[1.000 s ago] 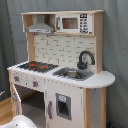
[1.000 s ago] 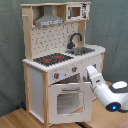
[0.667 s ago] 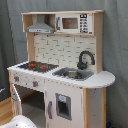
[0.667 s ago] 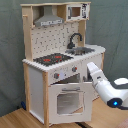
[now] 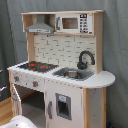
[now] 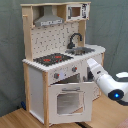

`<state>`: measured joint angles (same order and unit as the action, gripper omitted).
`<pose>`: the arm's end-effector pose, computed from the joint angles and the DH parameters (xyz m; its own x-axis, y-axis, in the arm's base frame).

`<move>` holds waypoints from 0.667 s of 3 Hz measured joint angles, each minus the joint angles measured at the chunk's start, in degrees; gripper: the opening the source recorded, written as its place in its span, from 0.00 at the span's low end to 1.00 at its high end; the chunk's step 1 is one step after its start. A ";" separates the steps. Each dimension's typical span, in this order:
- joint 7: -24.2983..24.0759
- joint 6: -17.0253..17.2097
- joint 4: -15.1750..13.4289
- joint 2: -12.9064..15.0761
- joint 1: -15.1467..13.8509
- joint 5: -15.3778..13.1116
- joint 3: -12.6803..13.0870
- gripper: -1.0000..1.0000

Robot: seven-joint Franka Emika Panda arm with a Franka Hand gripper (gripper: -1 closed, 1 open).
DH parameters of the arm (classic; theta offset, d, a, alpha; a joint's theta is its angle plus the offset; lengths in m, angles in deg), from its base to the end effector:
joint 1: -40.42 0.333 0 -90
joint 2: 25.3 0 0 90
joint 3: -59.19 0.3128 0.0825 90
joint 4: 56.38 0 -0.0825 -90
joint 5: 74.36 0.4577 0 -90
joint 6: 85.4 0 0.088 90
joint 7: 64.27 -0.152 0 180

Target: Play with the kitchen

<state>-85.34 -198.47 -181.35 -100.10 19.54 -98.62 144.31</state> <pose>0.2588 0.4998 0.4102 0.4943 0.8395 0.2254 -0.2120 -0.1350 0.9679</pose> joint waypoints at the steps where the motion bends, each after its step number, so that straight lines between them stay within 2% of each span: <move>1: 4.95 0.02 -1.55 1.08 0.85 1.87 -1.31 1.00; 2: 9.65 0.13 -3.21 2.09 1.80 4.49 -2.81 1.00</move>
<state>-75.69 -198.34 -184.56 -98.01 21.34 -94.14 141.50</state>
